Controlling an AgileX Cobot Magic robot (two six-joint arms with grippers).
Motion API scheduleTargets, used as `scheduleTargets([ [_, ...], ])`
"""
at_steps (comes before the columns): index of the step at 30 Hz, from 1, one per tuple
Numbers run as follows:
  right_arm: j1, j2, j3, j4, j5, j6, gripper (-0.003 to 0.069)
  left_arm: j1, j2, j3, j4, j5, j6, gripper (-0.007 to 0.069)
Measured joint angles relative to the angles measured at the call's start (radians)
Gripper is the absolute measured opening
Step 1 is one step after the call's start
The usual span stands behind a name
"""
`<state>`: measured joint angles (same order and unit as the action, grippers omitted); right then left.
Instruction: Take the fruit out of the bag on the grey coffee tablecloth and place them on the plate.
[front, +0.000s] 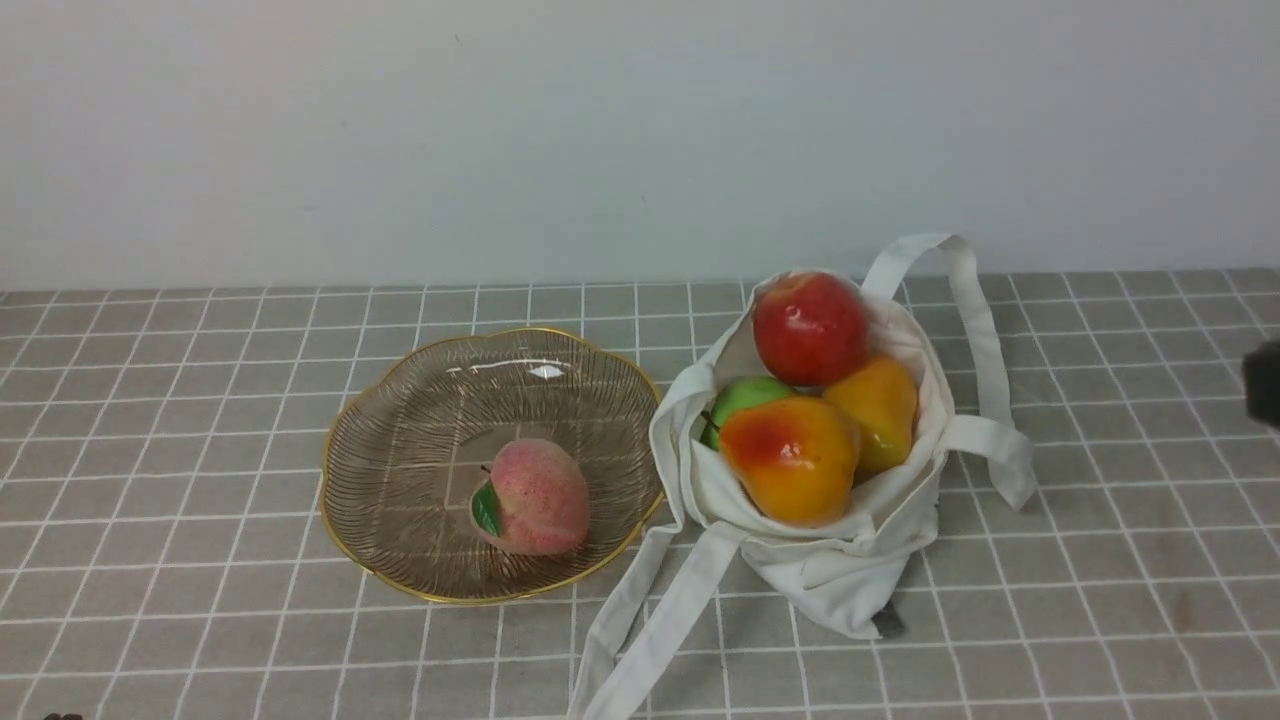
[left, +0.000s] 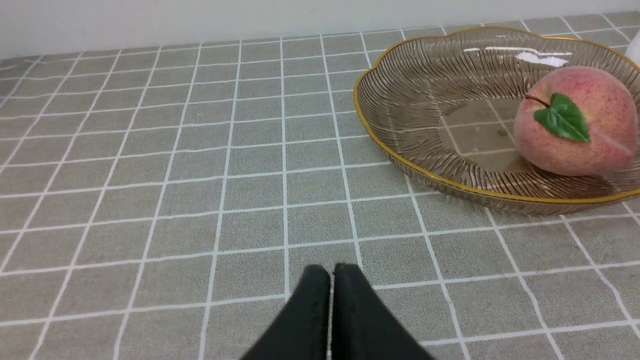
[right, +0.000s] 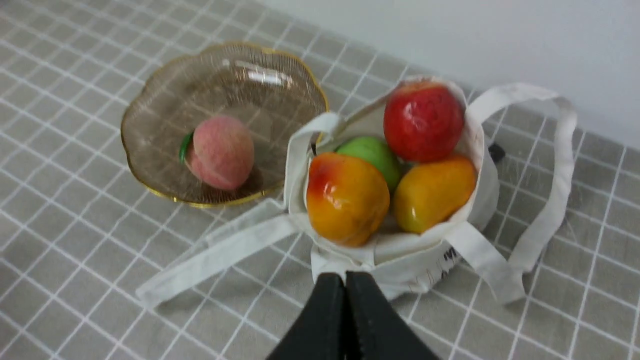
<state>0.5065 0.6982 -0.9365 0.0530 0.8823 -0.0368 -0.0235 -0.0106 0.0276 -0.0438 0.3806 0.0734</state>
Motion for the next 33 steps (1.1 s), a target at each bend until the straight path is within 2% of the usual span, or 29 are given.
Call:
scheduleTargets([
  [3, -0.001, -0.156, 0.303, 0.0, -0.353, 0.0, -0.0015, 0.0, 0.0, 0.0, 0.0, 0.0, 0.0, -0.0008],
  [8, -0.001, -0.26, 0.493, -0.001, -0.643, 0.0, -0.0015, 0.0, 0.0, 0.0, 0.0, 0.0, 0.0, -0.0008],
  [10, -0.001, -0.285, 0.533, -0.001, -0.705, 0.0, -0.0015, 0.0, 0.0, 0.0, 0.0, 0.0, 0.0, -0.0008],
  [15, -0.001, -0.303, 0.592, -0.001, -0.736, 0.0, -0.0015, 0.0, 0.0, 0.0, 0.0, 0.0, 0.0, -0.0008],
  [33, -0.002, -0.332, 0.667, -0.001, -0.642, 0.0, -0.0015, 0.0, 0.0, 0.0, 0.0, 0.0, 0.0, -0.0008],
])
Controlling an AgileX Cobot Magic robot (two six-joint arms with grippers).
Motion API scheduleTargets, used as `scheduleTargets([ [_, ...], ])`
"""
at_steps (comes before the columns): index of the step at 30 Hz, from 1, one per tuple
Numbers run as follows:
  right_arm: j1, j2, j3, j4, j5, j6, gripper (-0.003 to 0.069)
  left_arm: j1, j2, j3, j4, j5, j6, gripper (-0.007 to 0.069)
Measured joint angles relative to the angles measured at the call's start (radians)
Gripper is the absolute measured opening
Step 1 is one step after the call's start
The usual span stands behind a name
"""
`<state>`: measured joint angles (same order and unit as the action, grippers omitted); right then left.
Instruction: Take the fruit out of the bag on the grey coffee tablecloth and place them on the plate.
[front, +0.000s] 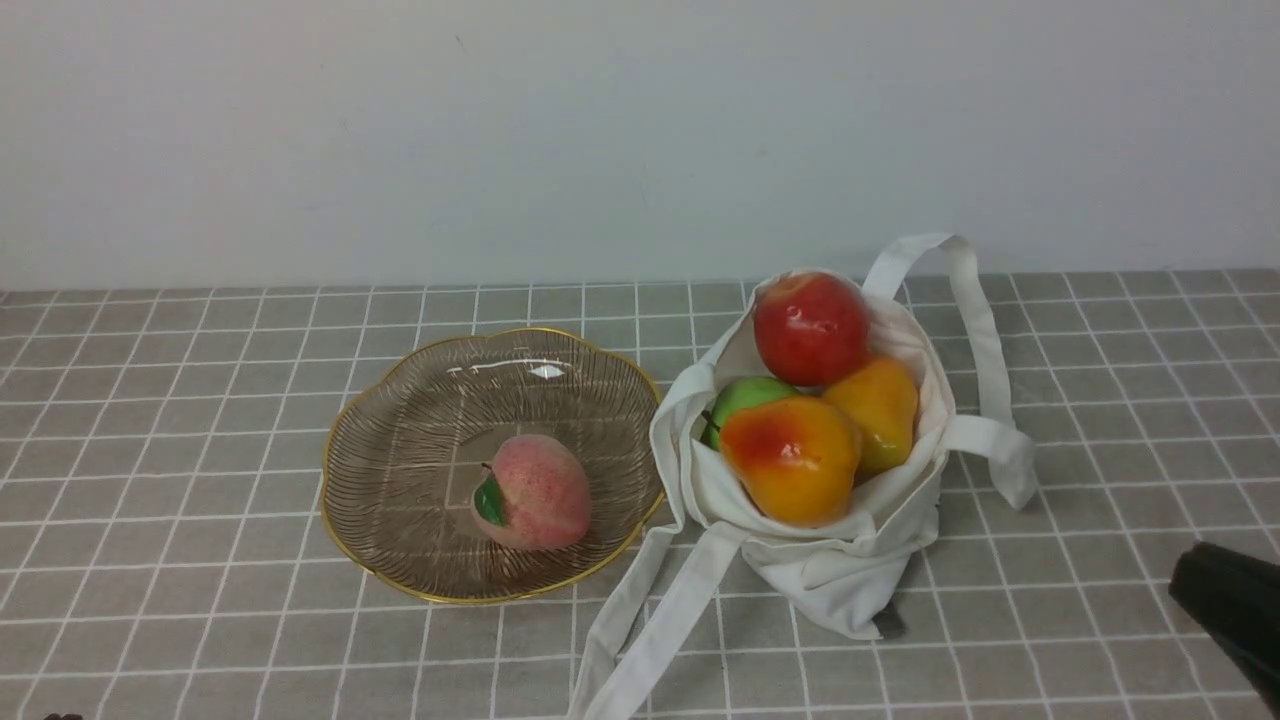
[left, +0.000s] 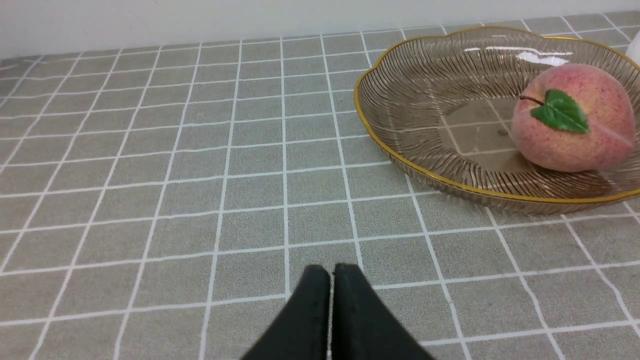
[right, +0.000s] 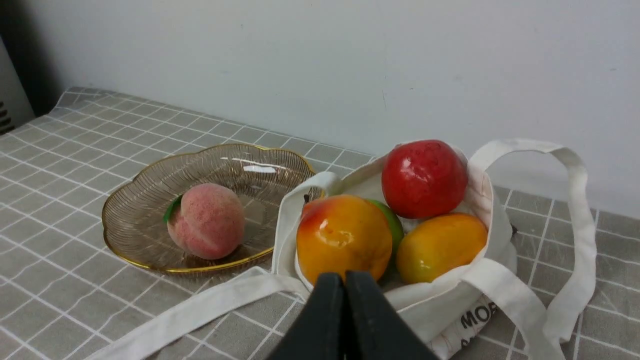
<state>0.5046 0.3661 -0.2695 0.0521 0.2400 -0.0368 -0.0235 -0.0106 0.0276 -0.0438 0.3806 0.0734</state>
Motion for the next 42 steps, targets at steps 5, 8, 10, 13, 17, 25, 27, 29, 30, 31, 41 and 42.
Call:
scheduleTargets([
  [5, -0.072, -0.085, 0.058, 0.0, 0.0, 0.0, -0.0015, 0.0, 0.0, 0.0, 0.0, 0.001, 0.0, -0.0008],
  [8, -0.17, -0.14, 0.109, 0.0, 0.001, 0.005, -0.0015, 0.0, 0.0, 0.0, 0.0, 0.001, 0.0, -0.0008],
  [10, -0.227, -0.175, 0.141, 0.0, 0.001, 0.007, -0.0015, 0.0, 0.0, 0.0, 0.0, 0.001, 0.0, -0.0008],
  [13, -0.318, -0.246, 0.209, 0.0, 0.008, 0.007, -0.0015, 0.0, 0.0, 0.0, 0.0, 0.001, 0.0, -0.0008],
  [17, -0.374, -0.328, 0.27, 0.0, 0.021, 0.007, -0.0015, 0.0, 0.0, 0.0, 0.0, 0.001, 0.0, -0.0008],
  [25, -0.389, -0.374, 0.297, -0.012, 0.112, 0.006, -0.0015, 0.0, 0.0, 0.0, 0.0, 0.001, 0.0, -0.0008],
  [27, -0.39, -0.374, 0.296, -0.016, 0.12, 0.006, -0.0015, 0.0, 0.0, 0.0, 0.0, 0.001, 0.0, -0.0008],
  [29, -0.392, -0.374, 0.296, -0.017, 0.123, 0.006, -0.0015, 0.0, 0.0, 0.0, 0.0, 0.001, 0.0, -0.0008],
  [30, -0.394, -0.374, 0.296, -0.018, 0.124, 0.006, -0.0015, 0.0, 0.0, 0.0, 0.0, 0.001, 0.0, -0.0008],
  [31, -0.396, -0.374, 0.296, -0.018, 0.125, 0.006, -0.0015, 0.0, 0.0, 0.0, 0.0, 0.001, 0.0, -0.0008],
  [41, -0.397, -0.374, 0.295, -0.019, 0.127, 0.006, -0.0015, 0.0, 0.0, 0.0, 0.0, 0.001, 0.0, -0.0008],
  [42, -0.397, -0.374, 0.295, -0.019, 0.127, 0.006, -0.0015, 0.0, 0.0, 0.0, 0.0, 0.001, 0.0, -0.0008],
])
